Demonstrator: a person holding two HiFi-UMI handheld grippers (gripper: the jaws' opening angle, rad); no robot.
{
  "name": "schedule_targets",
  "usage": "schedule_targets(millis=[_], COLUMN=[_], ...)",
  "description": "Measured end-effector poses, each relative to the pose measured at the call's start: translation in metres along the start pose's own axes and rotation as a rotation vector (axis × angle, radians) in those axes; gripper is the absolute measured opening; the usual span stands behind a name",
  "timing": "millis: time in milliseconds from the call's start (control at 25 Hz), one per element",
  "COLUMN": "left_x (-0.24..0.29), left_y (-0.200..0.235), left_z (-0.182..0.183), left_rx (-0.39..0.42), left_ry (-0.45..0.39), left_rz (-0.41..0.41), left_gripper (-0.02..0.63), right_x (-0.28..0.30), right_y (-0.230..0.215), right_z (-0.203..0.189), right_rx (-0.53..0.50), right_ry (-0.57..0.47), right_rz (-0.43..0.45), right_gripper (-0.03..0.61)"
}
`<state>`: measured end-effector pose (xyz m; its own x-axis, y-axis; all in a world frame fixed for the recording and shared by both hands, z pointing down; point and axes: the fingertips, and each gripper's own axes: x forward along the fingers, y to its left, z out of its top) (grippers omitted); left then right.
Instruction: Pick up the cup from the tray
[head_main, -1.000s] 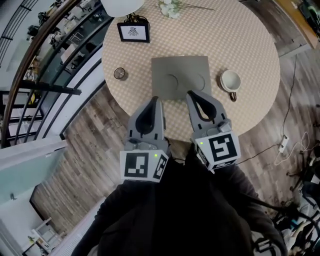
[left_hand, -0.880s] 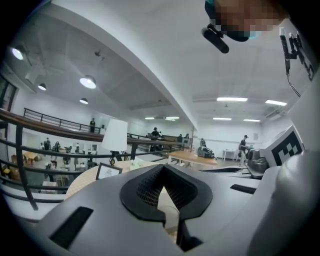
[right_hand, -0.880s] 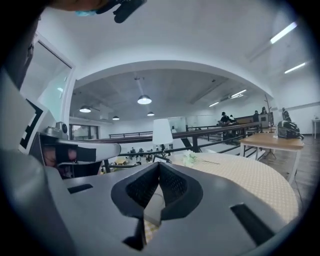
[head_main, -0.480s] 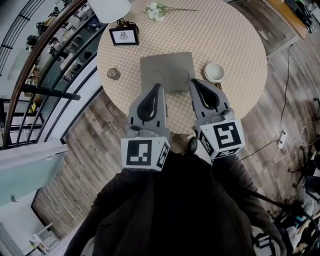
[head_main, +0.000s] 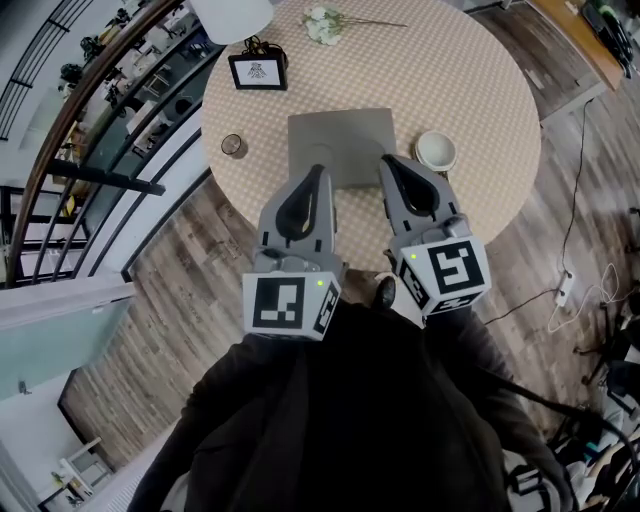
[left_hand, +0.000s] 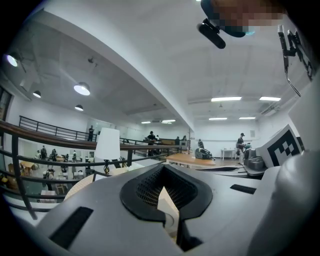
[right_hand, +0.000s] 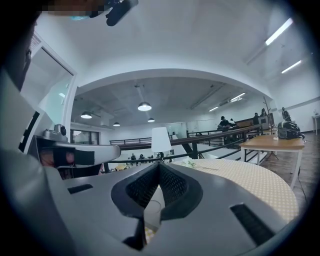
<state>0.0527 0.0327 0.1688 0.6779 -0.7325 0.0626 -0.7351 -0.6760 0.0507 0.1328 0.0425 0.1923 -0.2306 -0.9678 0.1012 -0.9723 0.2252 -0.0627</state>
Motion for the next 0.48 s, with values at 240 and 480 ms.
schedule_targets(millis=[240, 480], left_x=[0.0043, 0.0069], left_y=[0.0025, 0.0073], left_z=[0.0000, 0.0029], left_rx=[0.002, 0.002], left_ry=[-0.002, -0.008], left_rz=[-0.004, -0.012], left_gripper=[0.005, 0.005], right_x=[0.0037, 0.0078], right_y=[-0.0033, -0.0036], right_z=[0.0013, 0.0047], right_rx=[0.000, -0.007], right_ry=[-0.009, -0.016], right_rz=[-0.007, -0.016], right_gripper=[0.008, 0.008])
